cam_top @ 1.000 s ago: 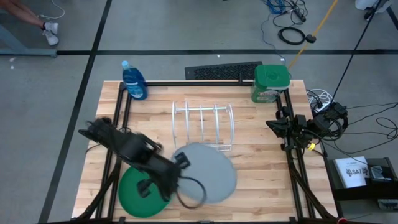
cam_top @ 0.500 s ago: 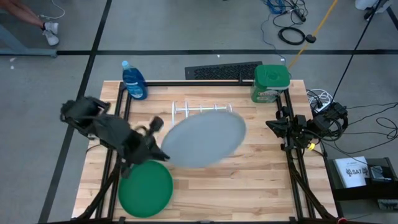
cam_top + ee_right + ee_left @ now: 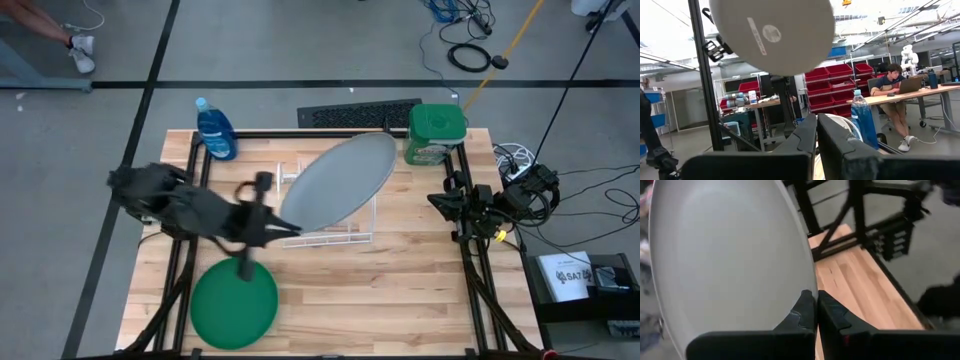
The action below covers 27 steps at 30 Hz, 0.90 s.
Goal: Sort dishes
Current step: Put the gray plate into the dish rack
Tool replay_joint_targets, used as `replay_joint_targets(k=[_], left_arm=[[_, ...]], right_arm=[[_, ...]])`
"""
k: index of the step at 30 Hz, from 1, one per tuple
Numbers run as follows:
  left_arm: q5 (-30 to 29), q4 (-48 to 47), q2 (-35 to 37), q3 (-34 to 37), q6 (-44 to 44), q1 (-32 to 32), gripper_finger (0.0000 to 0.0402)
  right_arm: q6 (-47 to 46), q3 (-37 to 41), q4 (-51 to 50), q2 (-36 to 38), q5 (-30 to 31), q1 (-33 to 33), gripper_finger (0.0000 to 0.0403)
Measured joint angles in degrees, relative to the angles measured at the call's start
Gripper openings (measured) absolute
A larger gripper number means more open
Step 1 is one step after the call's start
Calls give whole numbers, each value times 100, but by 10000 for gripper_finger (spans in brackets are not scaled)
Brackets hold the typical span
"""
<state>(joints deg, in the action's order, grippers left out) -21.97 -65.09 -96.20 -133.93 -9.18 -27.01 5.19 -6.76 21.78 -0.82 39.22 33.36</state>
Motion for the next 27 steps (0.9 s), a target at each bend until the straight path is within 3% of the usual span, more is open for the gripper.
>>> replay_joint_targets(k=[7,17,20,24,27], left_arm=[[-53,834,-346,285,229,242,0],[53,614,-152,298,-259,455,0],[608,254,-112,298,-456,459,0],[2026,-286,-69,298,-879,451,0],[2697,-546,-62,298,-918,437,0]], right_arm=[[-59,0,1,0,1,0,11],[-11,0,-48,0,1,0,11],[-4,0,-46,0,0,0,11],[-78,0,-36,-1,-18,-1,11],[-26,0,21,-3,-118,-2,11]])
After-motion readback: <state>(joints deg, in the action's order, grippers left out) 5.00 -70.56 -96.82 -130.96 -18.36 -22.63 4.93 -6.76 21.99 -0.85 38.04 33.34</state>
